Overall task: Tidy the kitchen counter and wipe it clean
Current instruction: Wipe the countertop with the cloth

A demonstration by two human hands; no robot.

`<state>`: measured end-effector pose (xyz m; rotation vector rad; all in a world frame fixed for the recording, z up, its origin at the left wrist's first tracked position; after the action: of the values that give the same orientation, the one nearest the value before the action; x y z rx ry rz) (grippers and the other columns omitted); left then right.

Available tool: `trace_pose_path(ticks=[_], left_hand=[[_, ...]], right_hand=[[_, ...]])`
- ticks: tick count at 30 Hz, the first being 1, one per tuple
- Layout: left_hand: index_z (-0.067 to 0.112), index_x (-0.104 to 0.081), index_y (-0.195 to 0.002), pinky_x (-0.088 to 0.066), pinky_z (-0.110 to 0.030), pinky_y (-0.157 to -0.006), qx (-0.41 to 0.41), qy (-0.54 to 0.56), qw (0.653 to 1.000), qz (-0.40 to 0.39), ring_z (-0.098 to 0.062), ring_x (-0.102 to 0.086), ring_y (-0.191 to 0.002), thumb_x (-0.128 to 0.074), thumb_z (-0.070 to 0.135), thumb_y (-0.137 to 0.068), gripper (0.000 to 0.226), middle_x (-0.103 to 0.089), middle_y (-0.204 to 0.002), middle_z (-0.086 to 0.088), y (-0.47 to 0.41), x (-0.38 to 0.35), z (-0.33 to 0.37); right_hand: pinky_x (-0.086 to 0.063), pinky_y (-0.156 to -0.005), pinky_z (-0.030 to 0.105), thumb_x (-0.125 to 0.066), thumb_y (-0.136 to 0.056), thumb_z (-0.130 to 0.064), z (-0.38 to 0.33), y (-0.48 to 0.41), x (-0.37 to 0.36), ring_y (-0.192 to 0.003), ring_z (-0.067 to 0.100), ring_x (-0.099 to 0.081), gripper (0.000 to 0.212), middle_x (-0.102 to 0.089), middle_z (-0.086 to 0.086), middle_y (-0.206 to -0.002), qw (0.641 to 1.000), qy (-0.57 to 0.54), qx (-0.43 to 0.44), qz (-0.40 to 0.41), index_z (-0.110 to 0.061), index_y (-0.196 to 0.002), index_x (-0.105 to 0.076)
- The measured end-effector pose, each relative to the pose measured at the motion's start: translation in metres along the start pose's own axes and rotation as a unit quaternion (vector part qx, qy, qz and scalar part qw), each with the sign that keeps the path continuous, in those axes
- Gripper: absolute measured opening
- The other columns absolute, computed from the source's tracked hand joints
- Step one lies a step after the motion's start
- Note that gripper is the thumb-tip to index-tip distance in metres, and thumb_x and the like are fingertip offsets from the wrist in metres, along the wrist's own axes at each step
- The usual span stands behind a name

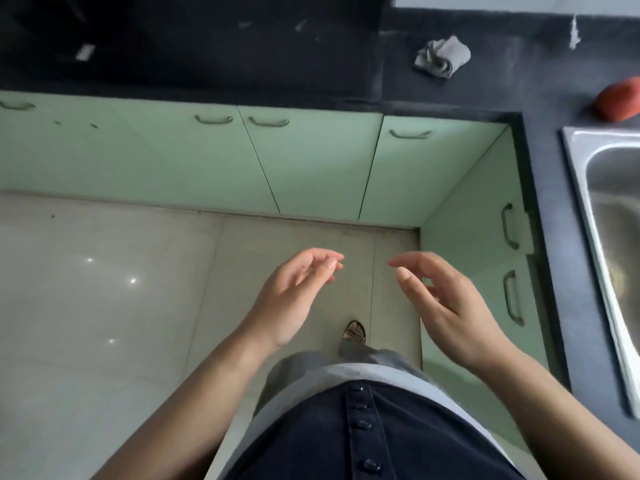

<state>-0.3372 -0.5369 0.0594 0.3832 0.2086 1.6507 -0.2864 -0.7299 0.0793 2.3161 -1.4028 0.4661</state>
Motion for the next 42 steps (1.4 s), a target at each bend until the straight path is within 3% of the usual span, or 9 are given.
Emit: trace_pose_path(ticks=[10,12,16,21,24,31,34,38,42], left_hand=[[0.028,-0.064,-0.097,-0.044,-0.013,-0.084,-0.007,-0.034,0.999,-0.033,-0.001,-0.062,-0.093,-0.050,0.044,-0.080,0.028,-0.068,-0.098,0.012,-0.198,0.053,0.052],[0.029,-0.064,-0.099,-0.043,-0.016,-0.087,-0.012,-0.090,0.995,-0.040,-0.006,-0.061,-0.098,-0.054,0.044,-0.083,0.025,-0.067,-0.101,0.013,-0.250,0.070,0.059],[0.024,-0.060,-0.109,-0.035,-0.006,-0.081,-0.056,-0.240,0.968,-0.055,-0.004,-0.053,-0.104,-0.053,0.036,-0.090,0.023,-0.058,-0.109,0.013,-0.352,0.099,0.086],[0.020,-0.056,-0.117,-0.037,-0.024,-0.089,-0.077,-0.329,0.937,-0.086,-0.010,-0.047,-0.114,-0.054,0.036,-0.089,0.032,-0.052,-0.124,0.005,-0.458,0.104,0.098],[0.017,-0.051,-0.124,-0.039,-0.036,-0.100,-0.098,-0.409,0.903,-0.092,-0.021,-0.042,-0.124,-0.053,0.037,-0.088,0.041,-0.047,-0.135,0.000,-0.504,0.099,0.090],[0.028,-0.029,-0.143,-0.022,-0.050,-0.112,-0.113,-0.558,0.819,-0.076,-0.025,-0.017,-0.142,-0.044,0.048,-0.088,0.061,-0.019,-0.156,-0.003,-0.551,0.075,0.064],[0.030,-0.027,-0.143,-0.017,-0.054,-0.112,-0.116,-0.572,0.809,-0.067,-0.027,-0.019,-0.141,-0.043,0.049,-0.087,0.061,-0.019,-0.156,-0.004,-0.556,0.070,0.057],[0.031,-0.032,-0.141,-0.025,-0.057,-0.107,-0.132,-0.582,0.801,-0.046,-0.031,-0.032,-0.136,-0.038,0.052,-0.085,0.060,-0.030,-0.152,-0.007,-0.556,0.069,0.049],[0.032,-0.033,-0.141,-0.022,-0.057,-0.109,-0.125,-0.566,0.814,-0.029,-0.031,-0.031,-0.136,-0.039,0.050,-0.085,0.060,-0.029,-0.153,-0.006,-0.555,0.066,0.047]], right_hand=[[-0.041,-0.072,0.004,-0.044,-0.085,-0.044,-0.006,-0.195,0.025,-0.092,-0.005,-0.056,0.028,-0.062,-0.011,-0.099,1.000,0.008,-0.020,0.015,-0.026,-0.098,-0.061],[-0.044,-0.074,0.007,-0.044,-0.086,-0.045,-0.008,-0.243,0.028,-0.094,-0.004,-0.057,0.032,-0.062,-0.011,-0.103,0.999,0.020,-0.026,0.036,-0.024,-0.102,-0.062],[-0.049,-0.081,0.025,-0.048,-0.091,-0.039,-0.017,-0.335,0.038,-0.097,0.005,-0.058,0.025,-0.060,-0.007,-0.107,0.996,0.039,-0.045,0.073,-0.022,-0.104,-0.061],[-0.049,-0.088,0.036,-0.051,-0.091,-0.036,-0.004,-0.434,0.058,-0.099,0.016,-0.058,0.027,-0.058,-0.001,-0.107,0.987,0.093,-0.062,0.117,-0.017,-0.106,-0.063],[-0.044,-0.091,0.032,-0.053,-0.091,-0.032,0.015,-0.480,0.075,-0.104,0.021,-0.057,0.028,-0.058,0.005,-0.110,0.977,0.119,-0.102,0.145,-0.013,-0.108,-0.063],[-0.032,-0.099,0.038,-0.050,-0.090,-0.037,0.066,-0.555,0.117,-0.121,0.034,-0.041,0.039,-0.048,0.014,-0.130,0.927,0.248,-0.193,0.203,-0.009,-0.117,-0.057],[-0.027,-0.103,0.046,-0.048,-0.089,-0.039,0.084,-0.569,0.132,-0.129,0.031,-0.030,0.039,-0.040,0.010,-0.138,0.901,0.310,-0.219,0.211,-0.014,-0.119,-0.053],[-0.019,-0.104,0.059,-0.041,-0.089,-0.049,0.115,-0.577,0.128,-0.136,0.030,-0.017,0.049,-0.028,0.005,-0.146,0.874,0.376,-0.279,0.130,-0.023,-0.131,-0.040],[-0.018,-0.103,0.059,-0.041,-0.087,-0.051,0.122,-0.566,0.113,-0.136,0.029,-0.015,0.061,-0.026,0.003,-0.149,0.872,0.408,-0.244,0.113,-0.025,-0.140,-0.028]])
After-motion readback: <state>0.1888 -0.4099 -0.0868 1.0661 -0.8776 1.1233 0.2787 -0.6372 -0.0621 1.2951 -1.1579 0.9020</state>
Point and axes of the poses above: each hand's wrist, its own y-axis away from the middle knuckle, its own x-axis out of the back of the hand, z = x × y, the point moved 2 cm from there along -y, towards the middle knuckle
